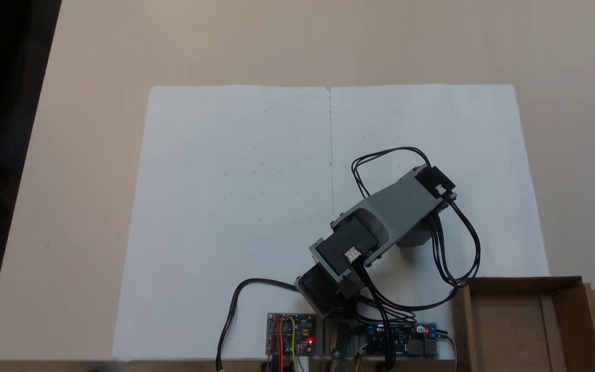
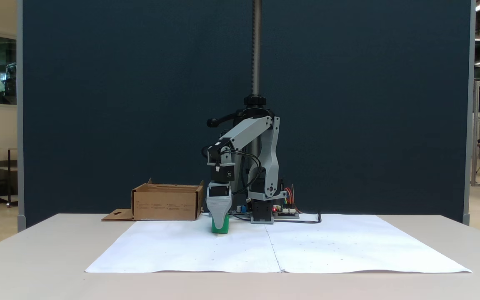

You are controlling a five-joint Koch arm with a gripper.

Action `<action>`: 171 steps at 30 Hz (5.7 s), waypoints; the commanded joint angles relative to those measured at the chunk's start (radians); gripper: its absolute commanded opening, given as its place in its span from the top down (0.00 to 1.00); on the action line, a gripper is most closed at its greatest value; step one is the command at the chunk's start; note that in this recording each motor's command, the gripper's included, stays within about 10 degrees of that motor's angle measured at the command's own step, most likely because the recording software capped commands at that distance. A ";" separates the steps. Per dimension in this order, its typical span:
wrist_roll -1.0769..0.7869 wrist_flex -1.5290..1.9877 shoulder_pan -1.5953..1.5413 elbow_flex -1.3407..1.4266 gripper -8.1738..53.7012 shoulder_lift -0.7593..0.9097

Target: Grasp a green dice and put it in the bin.

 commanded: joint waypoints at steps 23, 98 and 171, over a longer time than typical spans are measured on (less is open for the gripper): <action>0.124 -0.051 -0.006 0.020 0.17 0.072; 0.218 -0.379 -0.011 0.110 0.67 0.173; 0.741 -0.448 0.715 -0.518 0.23 0.158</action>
